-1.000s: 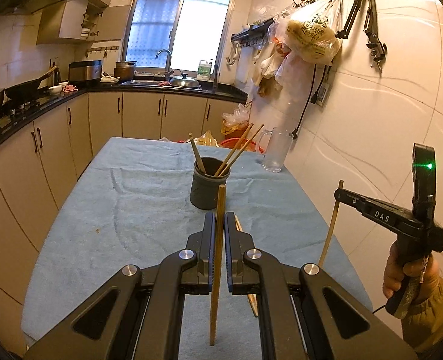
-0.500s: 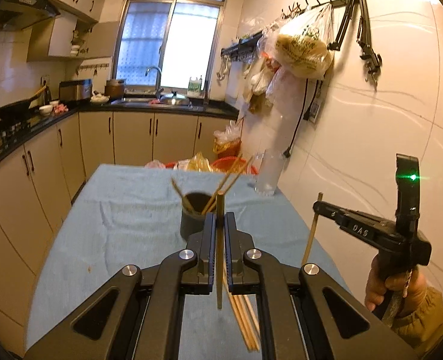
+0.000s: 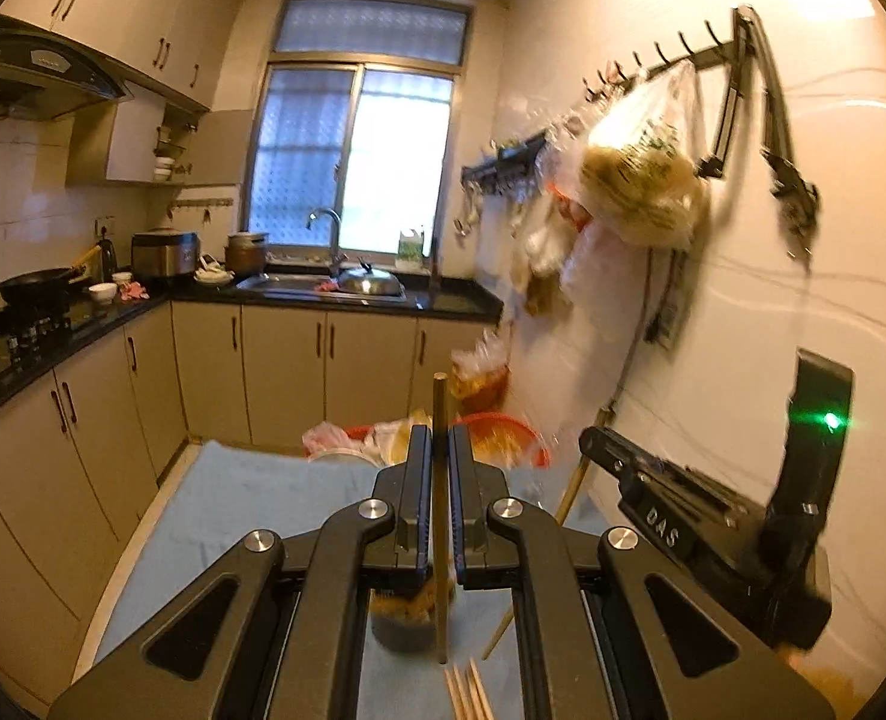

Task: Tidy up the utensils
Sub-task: 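Lower both chopsticks into the holder and open both grippers, then withdraw both open grippers from the holder toward the loose chopsticks, then close the left gripper on a chopstick while the right gripper grasps another, then lift both held chopsticks upright and carry them above the grey holder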

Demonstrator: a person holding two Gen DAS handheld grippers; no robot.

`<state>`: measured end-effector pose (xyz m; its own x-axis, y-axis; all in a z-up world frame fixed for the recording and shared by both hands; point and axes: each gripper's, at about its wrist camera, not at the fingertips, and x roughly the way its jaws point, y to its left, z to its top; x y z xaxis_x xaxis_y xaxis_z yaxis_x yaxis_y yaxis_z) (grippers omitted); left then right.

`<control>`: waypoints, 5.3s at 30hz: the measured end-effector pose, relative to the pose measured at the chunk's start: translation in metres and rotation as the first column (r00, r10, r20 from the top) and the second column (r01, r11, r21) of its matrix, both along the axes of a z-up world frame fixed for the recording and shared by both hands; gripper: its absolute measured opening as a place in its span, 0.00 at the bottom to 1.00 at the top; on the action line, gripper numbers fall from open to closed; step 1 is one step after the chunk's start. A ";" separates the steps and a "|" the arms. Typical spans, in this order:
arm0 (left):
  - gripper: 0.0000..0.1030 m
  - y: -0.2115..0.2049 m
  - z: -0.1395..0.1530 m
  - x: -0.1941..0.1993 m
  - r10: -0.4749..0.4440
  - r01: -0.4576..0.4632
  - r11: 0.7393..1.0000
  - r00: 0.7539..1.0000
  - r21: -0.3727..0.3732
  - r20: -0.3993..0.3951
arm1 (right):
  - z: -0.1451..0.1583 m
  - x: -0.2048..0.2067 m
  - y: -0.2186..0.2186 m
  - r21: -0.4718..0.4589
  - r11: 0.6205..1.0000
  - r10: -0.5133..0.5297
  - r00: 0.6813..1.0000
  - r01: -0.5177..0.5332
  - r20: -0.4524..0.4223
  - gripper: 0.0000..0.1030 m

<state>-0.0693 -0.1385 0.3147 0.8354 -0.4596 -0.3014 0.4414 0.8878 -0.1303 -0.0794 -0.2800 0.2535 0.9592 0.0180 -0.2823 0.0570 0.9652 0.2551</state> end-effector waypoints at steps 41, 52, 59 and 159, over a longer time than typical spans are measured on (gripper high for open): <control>0.05 -0.033 -0.083 0.112 0.116 -0.094 0.988 0.977 0.125 -0.179 | -0.043 0.084 -0.007 0.104 0.993 -0.061 0.998 0.061 0.000 0.08; 0.34 -0.020 -0.057 0.069 0.082 -0.073 0.995 0.987 0.070 -0.136 | -0.045 0.072 -0.011 0.130 0.990 -0.054 0.997 0.062 -0.060 0.30; 0.54 0.006 -0.031 0.008 0.063 -0.062 0.998 0.995 0.014 -0.083 | -0.015 0.022 -0.004 0.059 0.996 -0.071 0.996 0.074 -0.046 0.47; 0.11 0.036 -0.281 -0.041 0.018 0.210 0.952 0.689 0.223 -0.724 | -0.240 -0.132 0.011 -0.033 0.993 0.064 0.735 -0.117 -0.676 0.26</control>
<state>-0.1106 -0.1020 0.0338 0.2704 -0.3303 -0.9043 0.3999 0.8930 -0.2066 -0.2114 -0.2685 0.0131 0.5138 0.0499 -0.8565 0.0992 0.9882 0.1171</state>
